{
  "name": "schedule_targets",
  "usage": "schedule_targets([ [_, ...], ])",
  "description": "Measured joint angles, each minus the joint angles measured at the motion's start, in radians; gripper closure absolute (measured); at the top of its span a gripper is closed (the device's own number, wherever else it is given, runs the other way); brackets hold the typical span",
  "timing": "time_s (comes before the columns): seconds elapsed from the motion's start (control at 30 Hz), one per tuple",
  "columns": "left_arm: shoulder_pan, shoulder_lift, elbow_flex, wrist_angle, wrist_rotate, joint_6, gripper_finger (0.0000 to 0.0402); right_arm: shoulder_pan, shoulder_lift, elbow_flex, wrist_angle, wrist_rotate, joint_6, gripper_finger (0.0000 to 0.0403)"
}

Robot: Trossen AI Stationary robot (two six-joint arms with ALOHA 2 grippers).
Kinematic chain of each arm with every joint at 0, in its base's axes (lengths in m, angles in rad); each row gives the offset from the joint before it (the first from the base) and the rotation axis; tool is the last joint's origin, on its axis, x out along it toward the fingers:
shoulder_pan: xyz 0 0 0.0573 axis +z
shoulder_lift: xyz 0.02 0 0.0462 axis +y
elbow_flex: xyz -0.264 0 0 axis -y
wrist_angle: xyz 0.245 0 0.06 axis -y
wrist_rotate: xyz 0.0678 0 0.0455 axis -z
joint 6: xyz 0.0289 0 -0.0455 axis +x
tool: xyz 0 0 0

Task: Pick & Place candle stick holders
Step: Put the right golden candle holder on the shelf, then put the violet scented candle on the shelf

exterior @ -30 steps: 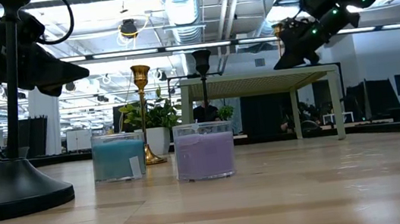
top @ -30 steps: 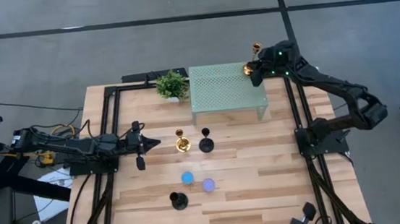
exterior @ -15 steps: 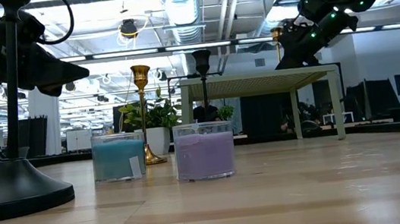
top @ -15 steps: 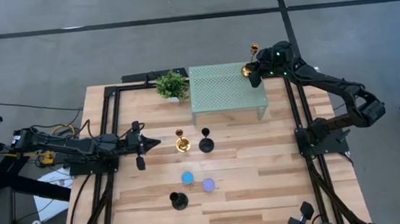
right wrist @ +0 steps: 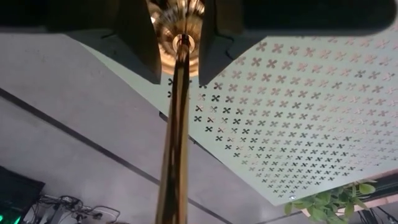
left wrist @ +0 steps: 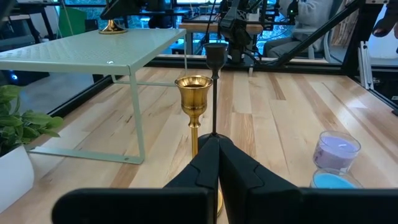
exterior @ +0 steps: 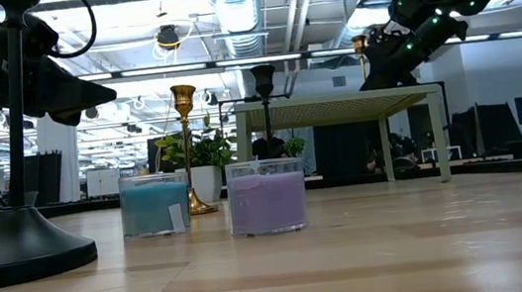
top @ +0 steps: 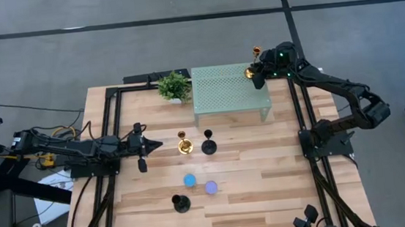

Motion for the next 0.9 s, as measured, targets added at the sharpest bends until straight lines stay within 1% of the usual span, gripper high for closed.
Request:
schedule_targets([
  [0.1,0.000,0.000,0.000,0.000,0.000,0.000,0.0394,0.000,-0.007,0.005,-0.004,-0.001,0.002,0.0297],
  [0.23,0.000,0.000,0.000,0.000,0.000,0.000,0.0394,0.000,-0.047,0.019,-0.045,-0.008,0.000,0.0295],
  [0.57,0.000,0.000,0.000,-0.004,0.000,0.000,0.0394,0.000,-0.186,0.020,-0.240,-0.011,-0.026,0.0294],
  [0.8,0.000,0.000,0.000,-0.004,0.000,0.000,0.0394,0.041,-0.262,0.020,-0.347,-0.080,-0.026,0.0294],
  [0.9,0.000,0.000,0.000,-0.004,0.000,0.000,0.0394,0.077,-0.286,0.020,-0.369,-0.086,0.005,0.0294],
])
